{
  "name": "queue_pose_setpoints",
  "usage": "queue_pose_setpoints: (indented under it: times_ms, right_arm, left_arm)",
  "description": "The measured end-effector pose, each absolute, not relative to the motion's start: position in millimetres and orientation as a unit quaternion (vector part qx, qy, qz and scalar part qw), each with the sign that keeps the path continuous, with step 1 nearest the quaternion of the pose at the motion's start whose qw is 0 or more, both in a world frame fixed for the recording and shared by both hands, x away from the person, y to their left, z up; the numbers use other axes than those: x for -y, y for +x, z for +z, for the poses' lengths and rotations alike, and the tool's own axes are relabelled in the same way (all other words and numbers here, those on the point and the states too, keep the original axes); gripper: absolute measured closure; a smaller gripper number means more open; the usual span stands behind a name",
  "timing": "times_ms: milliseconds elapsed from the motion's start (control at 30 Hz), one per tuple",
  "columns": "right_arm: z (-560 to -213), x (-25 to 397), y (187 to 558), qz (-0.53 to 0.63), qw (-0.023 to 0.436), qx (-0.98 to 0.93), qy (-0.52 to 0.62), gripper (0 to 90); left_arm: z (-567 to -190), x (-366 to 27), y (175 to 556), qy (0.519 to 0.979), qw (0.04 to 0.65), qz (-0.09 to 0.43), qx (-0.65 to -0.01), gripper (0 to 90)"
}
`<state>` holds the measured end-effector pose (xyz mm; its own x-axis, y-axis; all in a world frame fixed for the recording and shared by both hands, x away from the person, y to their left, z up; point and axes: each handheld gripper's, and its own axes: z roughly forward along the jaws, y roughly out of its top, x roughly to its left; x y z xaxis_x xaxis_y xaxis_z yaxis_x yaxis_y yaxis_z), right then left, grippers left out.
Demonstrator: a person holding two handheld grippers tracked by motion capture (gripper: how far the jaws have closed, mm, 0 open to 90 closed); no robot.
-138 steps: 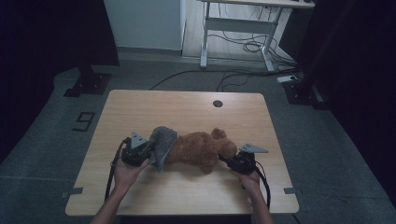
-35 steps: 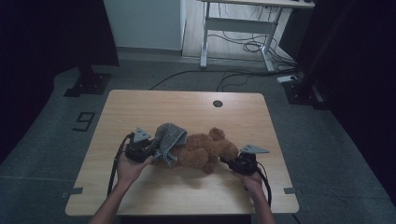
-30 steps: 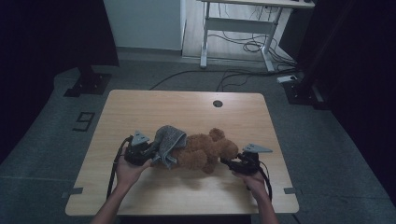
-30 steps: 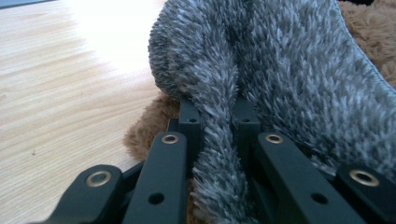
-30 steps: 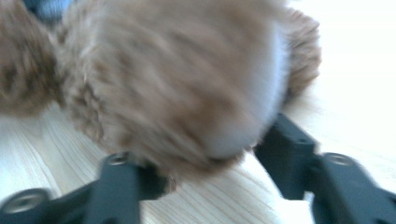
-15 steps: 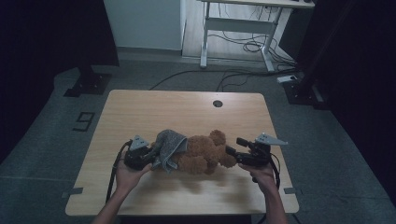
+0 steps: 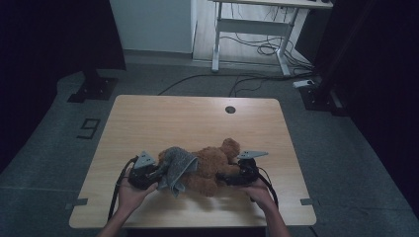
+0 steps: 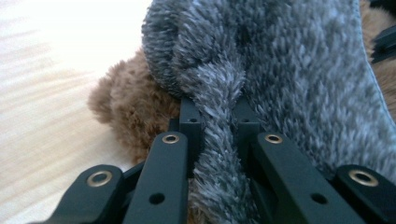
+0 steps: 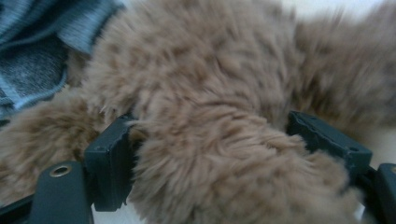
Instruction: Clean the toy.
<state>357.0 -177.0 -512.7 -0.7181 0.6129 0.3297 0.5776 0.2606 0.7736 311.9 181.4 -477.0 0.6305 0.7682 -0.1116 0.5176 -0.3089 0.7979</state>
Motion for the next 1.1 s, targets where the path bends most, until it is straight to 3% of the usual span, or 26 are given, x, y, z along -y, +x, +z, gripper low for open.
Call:
queue_pose_setpoints:
  times_ms: [167, 300, 533, 733, 933, 967, 1000, 1100]
  right_arm:
    - [-525.1, 174.2, 348.0, 0.478, 0.033, -0.795, 0.372, 40.5]
    - [-528.8, 173.1, 347.2, 0.479, 0.059, -0.79, 0.377, 45.5]
    - [-530.6, 178.3, 371.9, 0.484, 0.115, -0.766, 0.406, 47.4]
    - [-535.0, 187.9, 375.1, 0.51, 0.101, -0.756, 0.398, 43.3]
    - [-540.2, 196.2, 366.8, 0.525, 0.094, -0.752, 0.386, 42.7]
    - [-540.2, 197.0, 366.9, 0.527, 0.088, -0.75, 0.39, 43.2]
    - [-540.2, 197.0, 366.9, 0.527, 0.088, -0.75, 0.39, 43.2]
    - [-539.5, 196.1, 365.6, 0.525, 0.093, -0.753, 0.387, 44.2]
  left_arm:
    - [-480.3, -176.5, 313.5, 0.794, 0.424, 0.151, -0.408, 79.3]
    - [-481.0, -171.4, 324.5, 0.79, 0.423, 0.153, -0.416, 79.4]
    - [-477.5, -155.6, 354.0, 0.787, 0.416, 0.161, -0.426, 79.3]
    - [-459.9, -152.3, 356.1, 0.769, 0.453, 0.18, -0.414, 79.0]
    - [-424.3, -103.1, 360.0, 0.774, 0.483, 0.188, -0.363, 78.8]
    - [-419.3, -77.1, 360.6, 0.785, 0.483, 0.18, -0.344, 78.7]
    - [-419.3, -77.1, 360.6, 0.785, 0.483, 0.18, -0.344, 78.7]
    - [-435.7, -26.4, 365.0, 0.818, 0.446, 0.16, -0.325, 78.6]
